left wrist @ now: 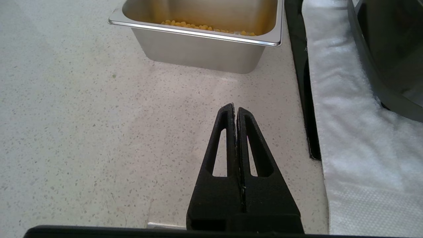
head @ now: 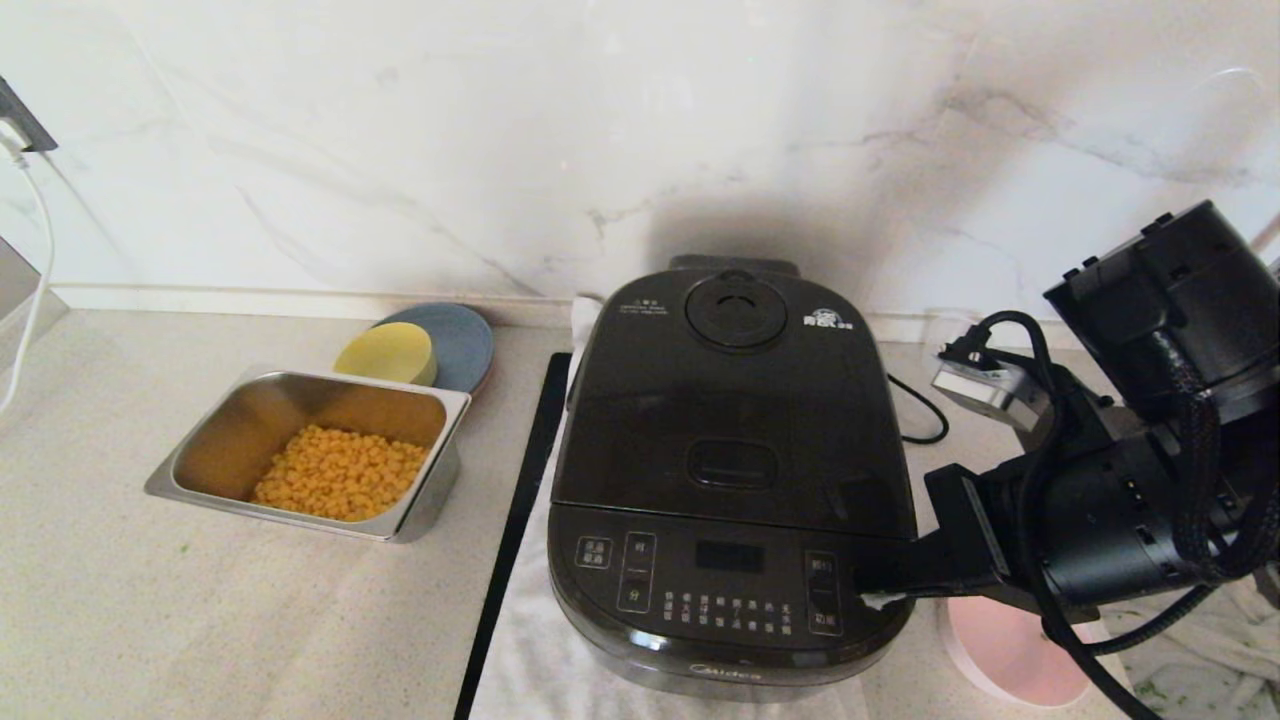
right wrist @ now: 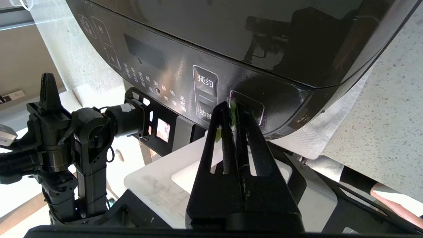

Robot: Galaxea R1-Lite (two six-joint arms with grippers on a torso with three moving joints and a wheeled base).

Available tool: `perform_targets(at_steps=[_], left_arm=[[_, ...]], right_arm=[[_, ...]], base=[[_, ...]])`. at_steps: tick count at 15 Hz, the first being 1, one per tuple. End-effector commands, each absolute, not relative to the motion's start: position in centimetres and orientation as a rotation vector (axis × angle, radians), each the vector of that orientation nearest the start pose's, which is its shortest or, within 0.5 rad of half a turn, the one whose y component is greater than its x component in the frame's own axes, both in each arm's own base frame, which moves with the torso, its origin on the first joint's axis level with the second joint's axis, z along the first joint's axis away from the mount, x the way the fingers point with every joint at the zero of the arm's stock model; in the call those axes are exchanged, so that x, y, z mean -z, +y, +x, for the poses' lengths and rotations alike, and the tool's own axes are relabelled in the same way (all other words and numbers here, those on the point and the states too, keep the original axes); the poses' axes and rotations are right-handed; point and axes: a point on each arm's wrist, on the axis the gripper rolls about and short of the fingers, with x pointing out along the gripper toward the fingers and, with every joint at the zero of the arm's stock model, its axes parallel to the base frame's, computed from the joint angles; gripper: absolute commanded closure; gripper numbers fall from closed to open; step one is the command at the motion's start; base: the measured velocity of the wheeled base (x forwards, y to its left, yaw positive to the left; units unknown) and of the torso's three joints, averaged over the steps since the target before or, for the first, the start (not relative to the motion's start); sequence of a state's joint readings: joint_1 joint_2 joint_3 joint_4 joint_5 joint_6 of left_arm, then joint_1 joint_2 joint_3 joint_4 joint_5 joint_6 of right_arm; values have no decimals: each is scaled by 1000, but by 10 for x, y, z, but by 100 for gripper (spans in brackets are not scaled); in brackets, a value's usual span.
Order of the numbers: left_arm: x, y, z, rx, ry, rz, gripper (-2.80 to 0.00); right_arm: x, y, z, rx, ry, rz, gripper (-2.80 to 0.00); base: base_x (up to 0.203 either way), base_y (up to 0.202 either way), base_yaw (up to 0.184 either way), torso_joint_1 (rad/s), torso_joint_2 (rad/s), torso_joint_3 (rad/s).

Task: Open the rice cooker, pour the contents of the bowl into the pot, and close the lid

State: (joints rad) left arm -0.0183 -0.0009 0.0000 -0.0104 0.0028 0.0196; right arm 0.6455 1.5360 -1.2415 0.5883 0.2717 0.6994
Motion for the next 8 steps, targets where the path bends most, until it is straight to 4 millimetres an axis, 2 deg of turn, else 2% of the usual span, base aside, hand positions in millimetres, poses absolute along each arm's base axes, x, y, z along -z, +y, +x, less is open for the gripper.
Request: perform_targets(at_steps=[1,8], left_arm=[[-74,0,-22,15,-5,20,0],[-74,0,-22,15,-5,21,0]], right_arm=[[-241,152,191,-496,1159,439,0],[-238,146,192,-477,1159,451,0]], base=[[0,0,0,0,0,0],[0,0,0,0,0,0]])
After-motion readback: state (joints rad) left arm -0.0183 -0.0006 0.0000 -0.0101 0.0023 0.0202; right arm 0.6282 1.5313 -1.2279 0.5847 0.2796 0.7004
